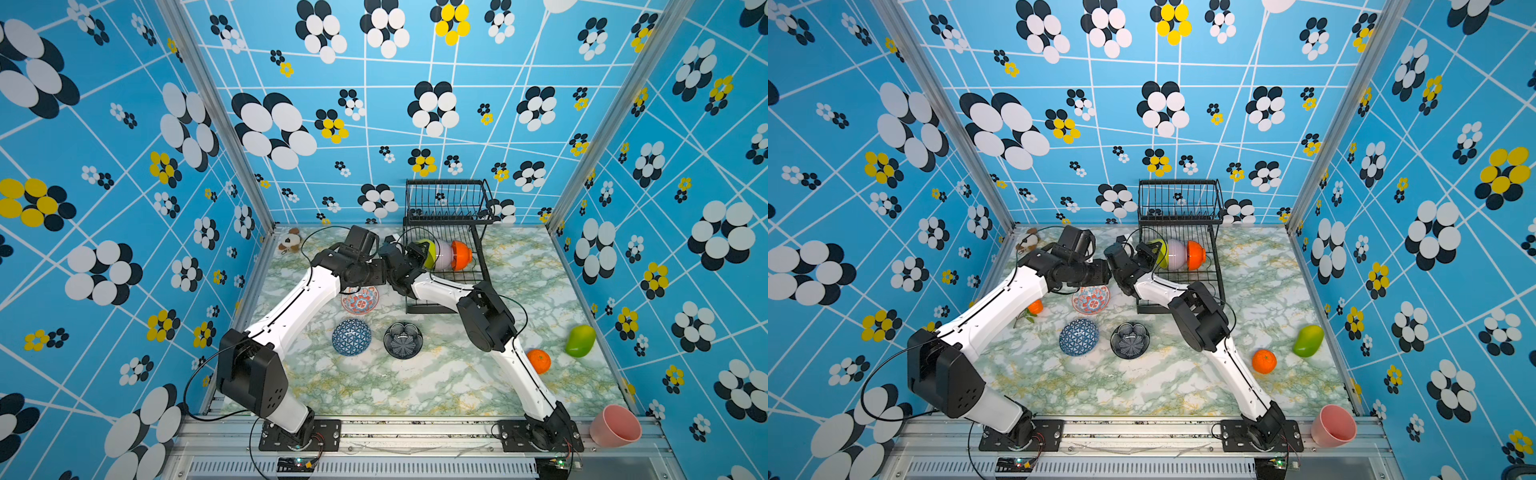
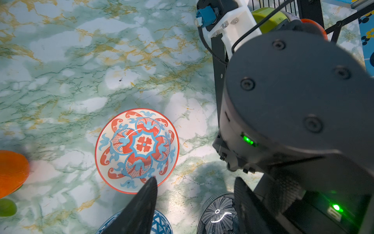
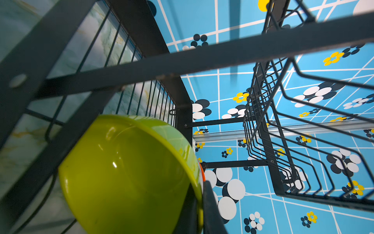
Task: Load bowls into a dish rack
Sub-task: Place the bowl in the dish rack.
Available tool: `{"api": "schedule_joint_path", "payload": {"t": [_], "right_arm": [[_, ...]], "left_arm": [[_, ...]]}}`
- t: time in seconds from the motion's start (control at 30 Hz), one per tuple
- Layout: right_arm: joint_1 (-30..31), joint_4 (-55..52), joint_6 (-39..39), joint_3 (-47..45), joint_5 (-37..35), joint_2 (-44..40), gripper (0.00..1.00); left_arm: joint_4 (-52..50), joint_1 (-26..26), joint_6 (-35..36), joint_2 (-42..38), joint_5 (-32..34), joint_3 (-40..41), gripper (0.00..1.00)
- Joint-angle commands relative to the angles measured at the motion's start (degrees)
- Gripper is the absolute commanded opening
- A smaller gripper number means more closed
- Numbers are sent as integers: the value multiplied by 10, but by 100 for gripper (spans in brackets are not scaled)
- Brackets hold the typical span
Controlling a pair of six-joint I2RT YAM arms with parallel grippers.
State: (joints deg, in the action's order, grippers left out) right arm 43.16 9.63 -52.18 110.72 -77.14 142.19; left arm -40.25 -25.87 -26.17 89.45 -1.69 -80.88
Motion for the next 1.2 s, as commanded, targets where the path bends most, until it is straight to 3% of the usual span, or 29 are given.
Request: {"api": "schedule_joint_path", "payload": {"t": [0.0, 0.57, 1.17], "right_arm": [[8, -6, -4, 21, -1, 21, 0], [17, -19, -9, 32, 0, 31, 0], [20, -28, -9, 45, 1, 33, 8]], "left_arm": [[2, 1, -1, -10, -3, 9, 63], [2, 2, -1, -15, -1, 8, 63], [2, 2, 0, -17, -1, 8, 63]]}}
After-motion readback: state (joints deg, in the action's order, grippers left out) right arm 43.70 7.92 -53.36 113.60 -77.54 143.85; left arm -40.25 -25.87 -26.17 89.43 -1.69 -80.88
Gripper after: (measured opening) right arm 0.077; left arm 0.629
